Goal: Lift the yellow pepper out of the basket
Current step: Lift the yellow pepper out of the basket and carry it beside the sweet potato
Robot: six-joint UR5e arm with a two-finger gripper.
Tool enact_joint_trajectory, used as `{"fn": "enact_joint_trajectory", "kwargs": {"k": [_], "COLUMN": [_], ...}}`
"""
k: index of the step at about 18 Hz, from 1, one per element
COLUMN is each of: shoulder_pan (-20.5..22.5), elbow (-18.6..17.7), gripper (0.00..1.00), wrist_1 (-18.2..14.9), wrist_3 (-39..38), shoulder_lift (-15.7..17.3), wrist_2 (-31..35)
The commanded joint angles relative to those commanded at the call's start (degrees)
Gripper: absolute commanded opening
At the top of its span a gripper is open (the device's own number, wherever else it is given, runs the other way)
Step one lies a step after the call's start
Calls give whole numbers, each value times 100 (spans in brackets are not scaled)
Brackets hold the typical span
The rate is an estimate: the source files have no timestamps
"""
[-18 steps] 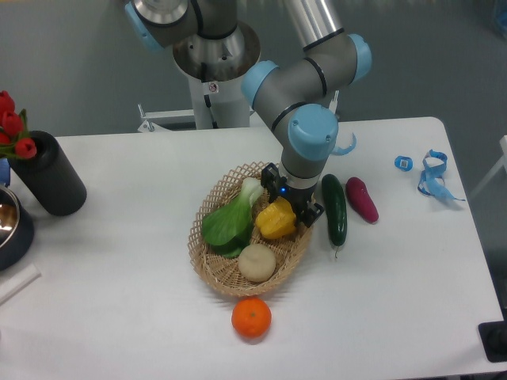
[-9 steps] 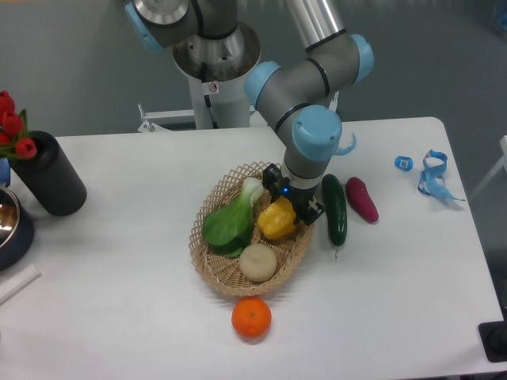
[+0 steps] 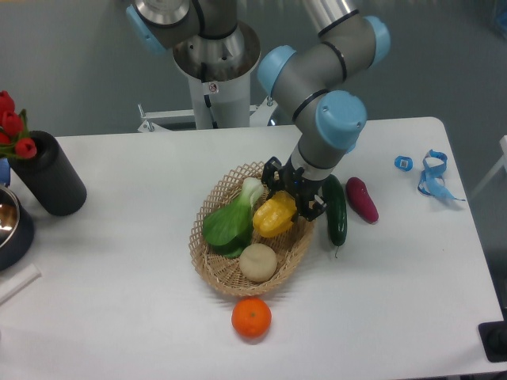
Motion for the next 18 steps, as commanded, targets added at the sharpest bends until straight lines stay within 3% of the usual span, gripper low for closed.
{"fn": "enact_joint_trajectory", "kwargs": {"k": [3,7,13,18], "shoulder_pan": [114,413,774,818], "elbow": [299,396,1502,1873], "gripper": [37,37,32,28], "wrist_1": [9,219,334,343], "wrist_3": [-141,16,289,333], "shoulder_lift": [-105,-307,-931,-1134], "wrist_2": [-27,9,35,615]}}
